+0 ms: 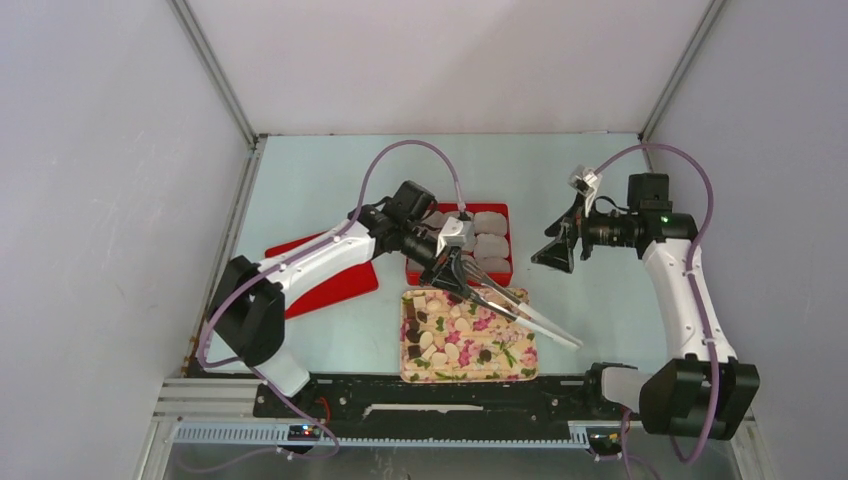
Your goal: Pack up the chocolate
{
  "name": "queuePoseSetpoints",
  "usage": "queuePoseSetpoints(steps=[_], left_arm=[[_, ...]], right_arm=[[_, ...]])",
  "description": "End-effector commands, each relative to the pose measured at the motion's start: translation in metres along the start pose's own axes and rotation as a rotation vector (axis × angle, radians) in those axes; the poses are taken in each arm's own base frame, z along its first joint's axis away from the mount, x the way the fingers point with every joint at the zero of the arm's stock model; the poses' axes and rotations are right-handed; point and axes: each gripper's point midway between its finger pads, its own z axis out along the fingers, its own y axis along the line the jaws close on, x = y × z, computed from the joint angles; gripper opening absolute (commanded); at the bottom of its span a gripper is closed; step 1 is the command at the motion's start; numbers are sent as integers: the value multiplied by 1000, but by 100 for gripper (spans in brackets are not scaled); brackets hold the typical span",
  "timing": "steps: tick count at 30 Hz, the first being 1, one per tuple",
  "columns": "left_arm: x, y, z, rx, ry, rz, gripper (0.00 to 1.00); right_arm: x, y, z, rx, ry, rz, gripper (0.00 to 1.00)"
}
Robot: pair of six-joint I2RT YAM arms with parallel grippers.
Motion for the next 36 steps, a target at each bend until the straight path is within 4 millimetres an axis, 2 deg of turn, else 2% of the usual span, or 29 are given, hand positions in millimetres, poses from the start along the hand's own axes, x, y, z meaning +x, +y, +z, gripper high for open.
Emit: queuePoseSetpoints(steps=[1,4,9,14,20,22,25,27,31,36], left_arm=[[-44,-28,-17,78,-93,124,0],[-55,-22,-23,56,-115,116,0],[-78,-1,-32,3,-173,56,0],[-89,13,-36,-1,-213,35,0],[-110,18,-39,3,-303,29,0],[-124,19,-44,-4,-387,47,0],[-149,5,-60,70,-534,35,0],[-152,13,-61,137,-536,-89,0],[-147,18,-57,120,-554,-73,0],[-143,22,-53,122,-561,-107,0]], right_arm=[[-3,22,3,-156,-44,8,95],[5,23,4,-176,-25,17,93],[17,32,6,-224,-15,41,91],[35,35,13,-252,23,76,91],[47,31,20,-258,35,101,92],[47,32,22,-270,33,106,91],[45,35,24,-294,20,118,85],[43,37,24,-308,6,124,83],[36,41,21,-316,-24,124,79],[33,41,19,-297,-27,110,69]])
